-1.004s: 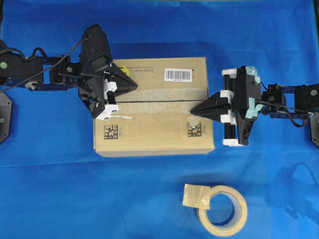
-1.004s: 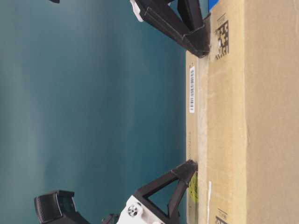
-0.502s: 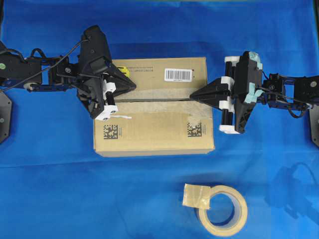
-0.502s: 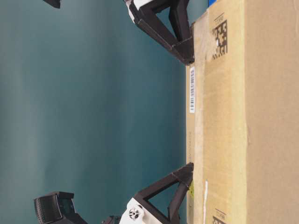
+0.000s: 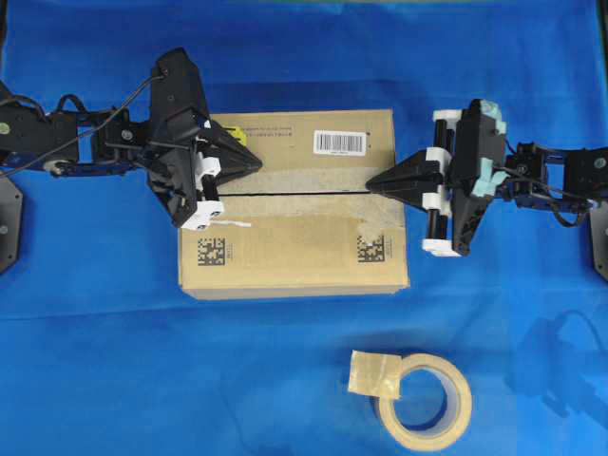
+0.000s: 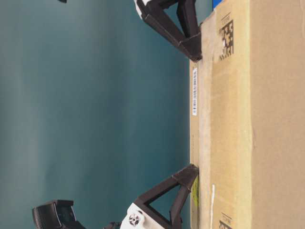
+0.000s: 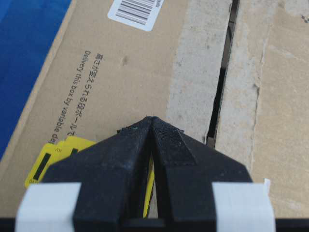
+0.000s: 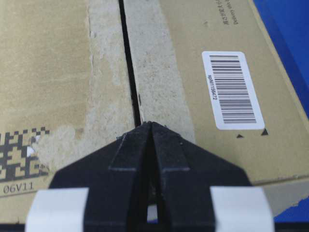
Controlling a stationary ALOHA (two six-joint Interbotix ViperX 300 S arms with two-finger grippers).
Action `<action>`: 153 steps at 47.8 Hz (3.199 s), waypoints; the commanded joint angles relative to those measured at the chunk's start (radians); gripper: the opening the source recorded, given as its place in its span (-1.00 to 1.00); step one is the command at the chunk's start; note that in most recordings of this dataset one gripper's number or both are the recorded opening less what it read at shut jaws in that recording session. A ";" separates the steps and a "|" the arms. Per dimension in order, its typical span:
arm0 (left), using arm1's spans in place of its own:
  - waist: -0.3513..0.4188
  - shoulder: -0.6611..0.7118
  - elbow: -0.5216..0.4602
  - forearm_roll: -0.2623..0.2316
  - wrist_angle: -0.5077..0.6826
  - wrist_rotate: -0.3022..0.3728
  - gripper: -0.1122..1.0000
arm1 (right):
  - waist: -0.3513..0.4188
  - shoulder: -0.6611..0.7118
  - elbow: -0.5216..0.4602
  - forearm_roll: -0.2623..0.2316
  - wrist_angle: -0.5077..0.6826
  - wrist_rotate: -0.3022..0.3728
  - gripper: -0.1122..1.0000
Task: Close the cardboard box.
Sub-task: 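Press both grippers down along the closed seam of the top flaps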
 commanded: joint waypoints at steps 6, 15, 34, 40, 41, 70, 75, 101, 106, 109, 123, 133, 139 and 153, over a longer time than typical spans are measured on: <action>-0.006 -0.048 0.023 -0.002 -0.069 0.003 -0.80 | 0.008 -0.006 0.020 0.003 -0.046 -0.002 -0.80; -0.021 -0.081 0.078 -0.002 -0.161 0.009 -0.80 | 0.017 0.006 0.023 0.003 -0.055 -0.002 -0.80; -0.077 -0.097 0.238 0.003 -0.480 0.035 -0.80 | 0.018 0.028 0.012 0.003 -0.060 -0.002 -0.80; -0.086 -0.089 0.282 0.003 -0.561 0.043 -0.80 | 0.018 0.028 0.011 0.003 -0.063 -0.002 -0.80; -0.086 -0.087 0.287 0.003 -0.572 0.043 -0.80 | 0.018 0.028 0.011 0.003 -0.064 -0.002 -0.80; -0.092 0.028 0.373 0.003 -0.729 0.081 -0.80 | 0.017 0.028 0.011 0.003 -0.078 0.002 -0.80; -0.098 0.029 0.373 0.003 -0.729 0.083 -0.80 | 0.017 0.026 0.009 0.003 -0.078 0.002 -0.80; -0.127 0.029 0.368 0.003 -0.719 0.083 -0.80 | 0.018 0.026 0.008 0.005 -0.078 0.003 -0.80; -0.130 0.029 0.367 0.003 -0.712 0.083 -0.80 | 0.018 0.026 0.008 0.003 -0.078 0.003 -0.80; -0.133 0.029 0.365 0.003 -0.707 0.083 -0.80 | 0.018 0.028 0.008 0.003 -0.078 0.003 -0.80; -0.133 0.032 0.364 0.003 -0.698 0.083 -0.80 | 0.029 0.028 0.008 0.003 -0.078 0.003 -0.80; -0.133 0.048 0.348 0.003 -0.669 0.083 -0.80 | 0.031 0.028 0.008 0.003 -0.078 0.005 -0.80; -0.133 0.051 0.345 0.003 -0.660 0.083 -0.80 | 0.037 0.026 0.008 0.003 -0.078 0.005 -0.80; -0.133 0.049 0.348 0.003 -0.660 0.083 -0.80 | 0.041 0.028 0.008 0.003 -0.078 0.005 -0.80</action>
